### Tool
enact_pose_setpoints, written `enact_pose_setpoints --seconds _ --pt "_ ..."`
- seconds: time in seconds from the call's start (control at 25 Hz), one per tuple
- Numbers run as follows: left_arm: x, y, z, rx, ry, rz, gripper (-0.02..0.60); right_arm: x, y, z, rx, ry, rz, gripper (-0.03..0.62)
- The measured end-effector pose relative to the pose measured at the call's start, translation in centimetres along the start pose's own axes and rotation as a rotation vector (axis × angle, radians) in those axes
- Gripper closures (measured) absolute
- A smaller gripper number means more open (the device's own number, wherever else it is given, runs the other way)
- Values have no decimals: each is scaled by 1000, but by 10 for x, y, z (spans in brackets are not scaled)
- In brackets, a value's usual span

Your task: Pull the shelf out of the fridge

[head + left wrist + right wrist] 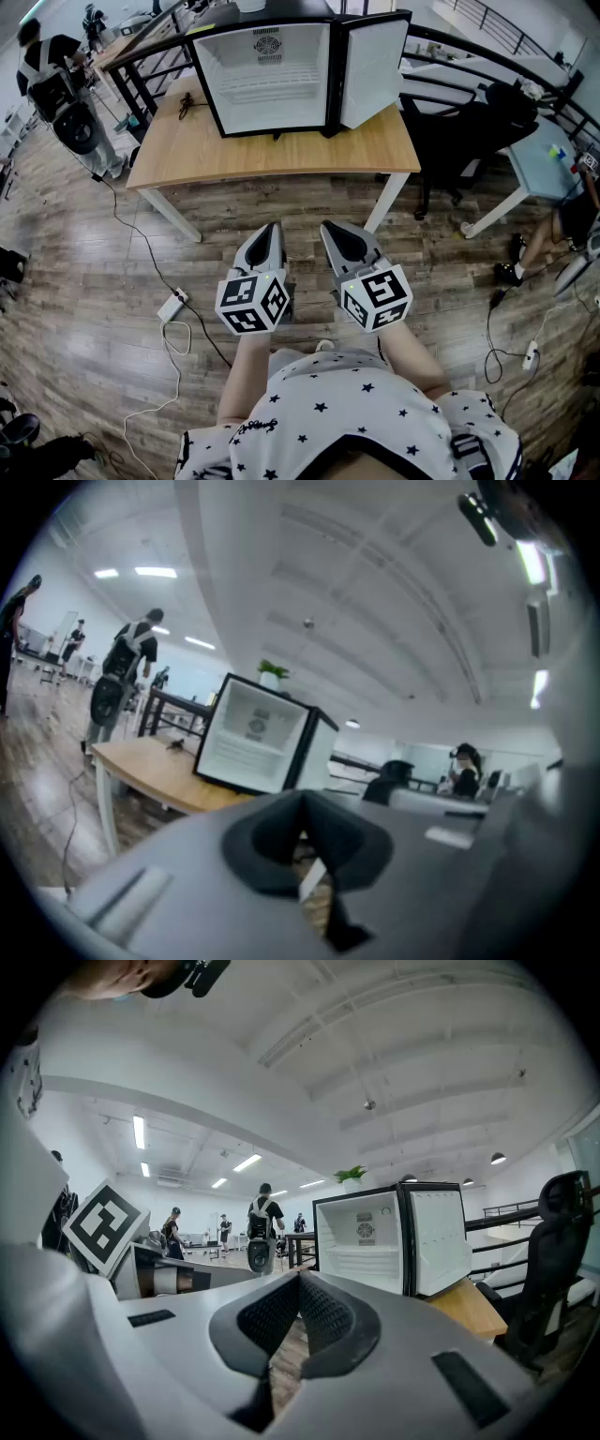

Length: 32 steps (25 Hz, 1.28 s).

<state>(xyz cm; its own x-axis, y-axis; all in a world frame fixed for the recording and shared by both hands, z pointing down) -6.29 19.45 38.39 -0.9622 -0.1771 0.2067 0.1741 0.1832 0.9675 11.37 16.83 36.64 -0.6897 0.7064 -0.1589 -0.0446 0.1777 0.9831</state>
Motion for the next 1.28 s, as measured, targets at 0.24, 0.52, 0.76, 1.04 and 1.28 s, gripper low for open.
enact_pose_setpoints --seconds 0.24,0.52,0.76,1.04,1.28 --pt "6 -3 6 -1 -10 -3 577 7 3 1 4 -2 -13 574" --pt "-5 -1 8 7 -23 -42 577 4 6 10 15 -31 -22 573" --pt "-14 5 9 26 -25 -17 577 -1 12 18 32 -24 -12 573" --pt "-20 6 8 57 -27 -45 577 -6 13 17 37 -7 -43 574" --pt "-12 6 1 52 -36 -33 577 -9 12 10 37 -6 -46 574"
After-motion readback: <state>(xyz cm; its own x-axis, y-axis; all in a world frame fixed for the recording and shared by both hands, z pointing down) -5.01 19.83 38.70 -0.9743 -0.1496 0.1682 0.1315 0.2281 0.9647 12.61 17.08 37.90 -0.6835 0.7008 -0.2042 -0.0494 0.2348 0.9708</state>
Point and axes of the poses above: the fingertips, and each gripper's own axes: z backward along the fingers, x to its left, y out of its underside, the point moved 9 cm from there along z, backward along the fingers, and after that the axes turned 7 degrees about -z, right-handed, at the moved point
